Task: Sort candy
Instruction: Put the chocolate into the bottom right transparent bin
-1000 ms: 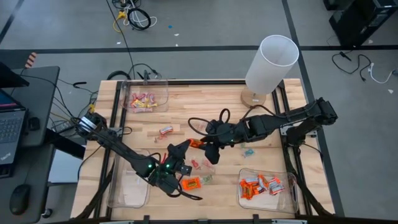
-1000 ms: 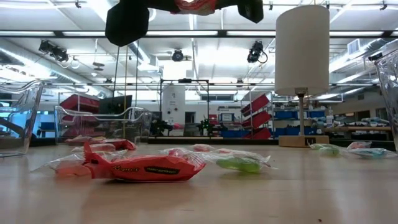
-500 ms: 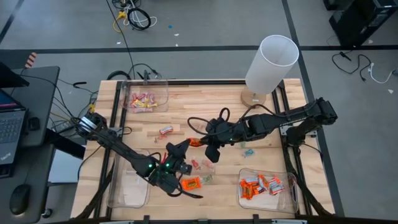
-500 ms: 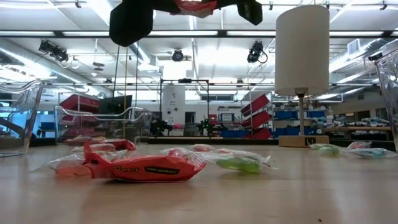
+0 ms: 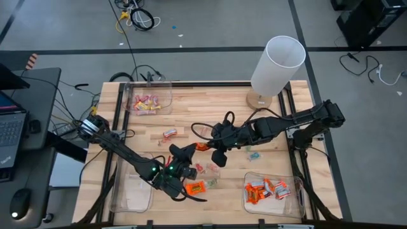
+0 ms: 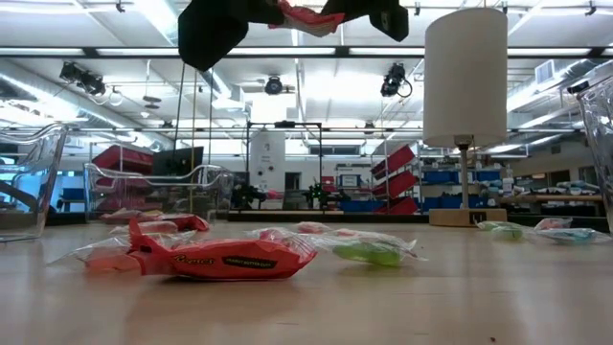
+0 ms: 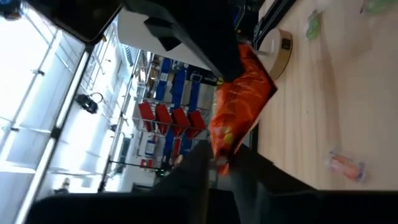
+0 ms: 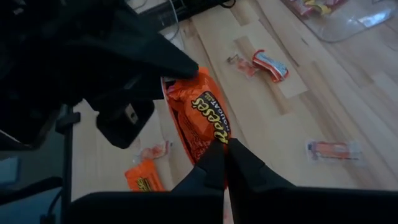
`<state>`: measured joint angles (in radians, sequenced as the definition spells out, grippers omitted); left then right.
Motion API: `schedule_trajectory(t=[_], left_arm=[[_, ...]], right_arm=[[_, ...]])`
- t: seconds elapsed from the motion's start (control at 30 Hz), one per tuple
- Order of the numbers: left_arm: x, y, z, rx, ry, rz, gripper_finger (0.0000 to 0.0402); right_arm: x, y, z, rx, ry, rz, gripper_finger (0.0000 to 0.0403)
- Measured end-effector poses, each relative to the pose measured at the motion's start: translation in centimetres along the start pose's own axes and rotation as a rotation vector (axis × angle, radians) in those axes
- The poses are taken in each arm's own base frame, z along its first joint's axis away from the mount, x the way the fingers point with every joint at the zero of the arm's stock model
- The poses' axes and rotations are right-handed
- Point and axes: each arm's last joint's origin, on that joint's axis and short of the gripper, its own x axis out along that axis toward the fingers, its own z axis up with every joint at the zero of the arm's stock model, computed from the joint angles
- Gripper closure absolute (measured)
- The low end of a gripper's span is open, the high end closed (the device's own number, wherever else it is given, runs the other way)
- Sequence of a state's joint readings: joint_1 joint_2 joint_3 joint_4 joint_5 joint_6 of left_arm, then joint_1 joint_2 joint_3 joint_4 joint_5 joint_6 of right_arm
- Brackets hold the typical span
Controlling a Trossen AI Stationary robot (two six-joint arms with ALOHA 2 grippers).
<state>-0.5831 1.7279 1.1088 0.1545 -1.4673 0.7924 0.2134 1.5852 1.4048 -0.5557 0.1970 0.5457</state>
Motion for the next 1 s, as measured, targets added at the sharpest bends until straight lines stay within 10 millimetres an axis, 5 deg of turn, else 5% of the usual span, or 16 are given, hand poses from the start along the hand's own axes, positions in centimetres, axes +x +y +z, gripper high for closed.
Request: schedule_trajectory(t=[0.37, 0.67, 1.0], left_arm=[[0.0, -0.1, -0.2, -0.066, 0.008, 0.005, 0.0227], [0.0, -0.1, -0.2, -0.107, 0.01, 0.008, 0.0218], [0.0, -0.2, -0.5, -0.128, 0.051, 0.054, 0.0218]], right_arm=[[-1.3, -0.7, -0.9, -0.146, 0.122, -0.005, 0.0403], [-7.4, -2.2, -3.0, -0.229, 0.354, -0.012, 0.0403], [-11.9, 0.7, -8.2, -0.417, 0.627, 0.13, 0.0403]])
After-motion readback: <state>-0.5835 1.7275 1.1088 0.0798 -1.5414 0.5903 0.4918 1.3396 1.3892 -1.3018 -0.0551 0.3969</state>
